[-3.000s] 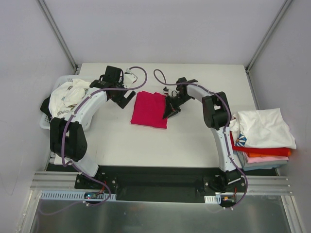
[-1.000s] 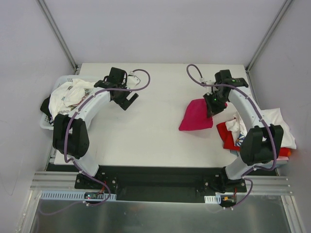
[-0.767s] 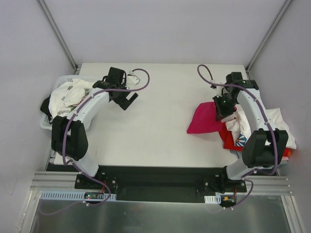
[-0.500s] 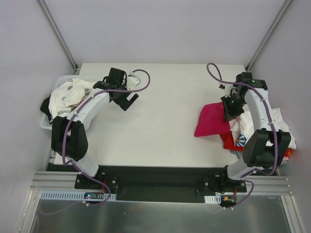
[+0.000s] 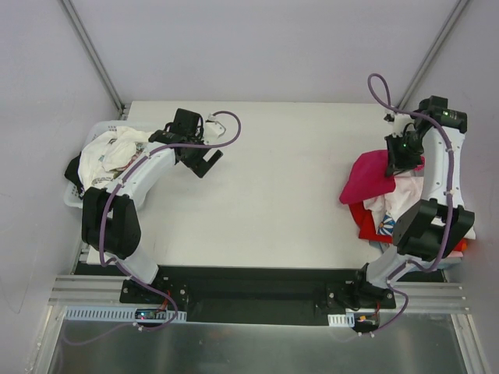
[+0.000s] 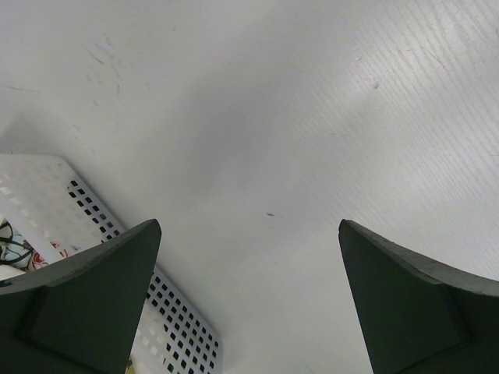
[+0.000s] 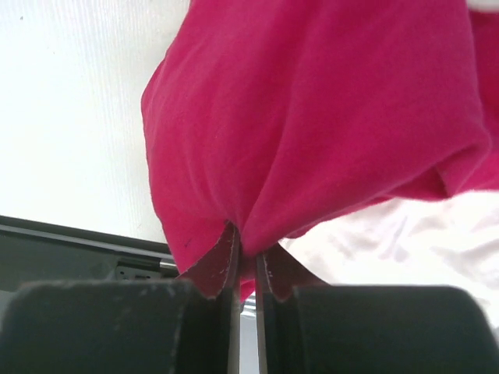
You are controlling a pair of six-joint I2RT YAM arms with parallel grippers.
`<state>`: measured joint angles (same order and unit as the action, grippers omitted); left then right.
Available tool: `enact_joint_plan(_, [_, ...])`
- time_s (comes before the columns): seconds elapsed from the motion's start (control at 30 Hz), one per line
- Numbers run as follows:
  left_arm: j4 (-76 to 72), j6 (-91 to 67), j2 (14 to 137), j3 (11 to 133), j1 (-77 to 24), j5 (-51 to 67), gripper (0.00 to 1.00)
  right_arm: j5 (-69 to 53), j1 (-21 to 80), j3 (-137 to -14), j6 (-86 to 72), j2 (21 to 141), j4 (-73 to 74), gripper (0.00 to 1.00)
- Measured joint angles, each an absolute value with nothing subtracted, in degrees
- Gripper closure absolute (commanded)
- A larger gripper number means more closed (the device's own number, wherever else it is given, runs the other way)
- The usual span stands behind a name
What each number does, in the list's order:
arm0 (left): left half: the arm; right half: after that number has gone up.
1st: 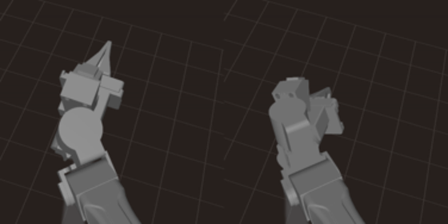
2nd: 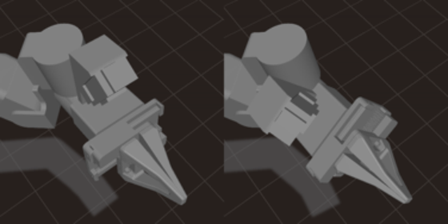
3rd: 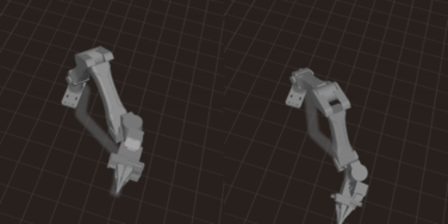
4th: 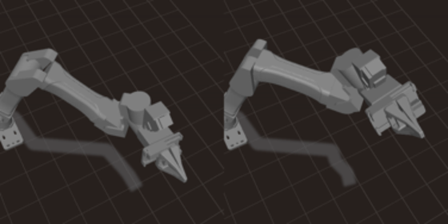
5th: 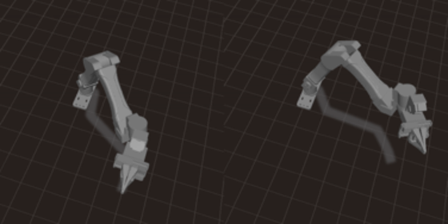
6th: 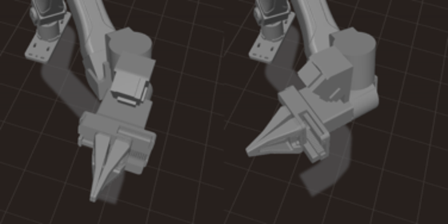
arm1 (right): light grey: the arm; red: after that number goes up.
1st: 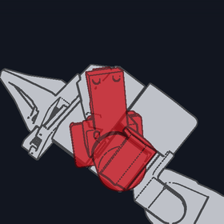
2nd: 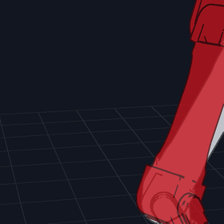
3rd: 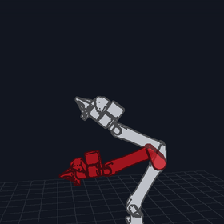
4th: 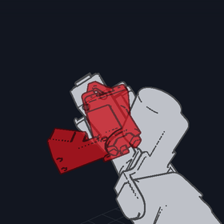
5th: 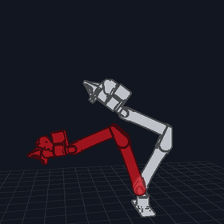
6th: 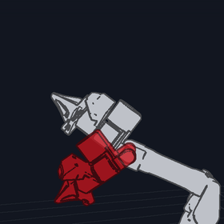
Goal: Fold and stack the t-shirts
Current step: Put the neatly folded tshirt into the corner of the board with the right arm
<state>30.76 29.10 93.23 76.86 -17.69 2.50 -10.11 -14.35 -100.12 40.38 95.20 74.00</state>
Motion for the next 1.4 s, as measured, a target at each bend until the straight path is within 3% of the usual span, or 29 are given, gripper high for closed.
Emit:
enact_joint_plan(0.57, [30.8, 29.0, 93.2, 76.9, -17.7, 2.9, 0.01, -13.4, -22.5, -98.5, 47.7, 82.3, 76.7, 0.99])
enact_joint_plan(1.1, [30.8, 29.1, 93.2, 76.9, -17.7, 2.9, 0.01, -12.7, -32.8, -103.4, 51.8, 90.4, 76.8, 0.99])
enact_joint_plan(1.4, [30.8, 29.1, 93.2, 76.9, -17.7, 2.9, 0.01, -12.9, -33.8, -109.6, 53.3, 90.1, 77.8, 0.99])
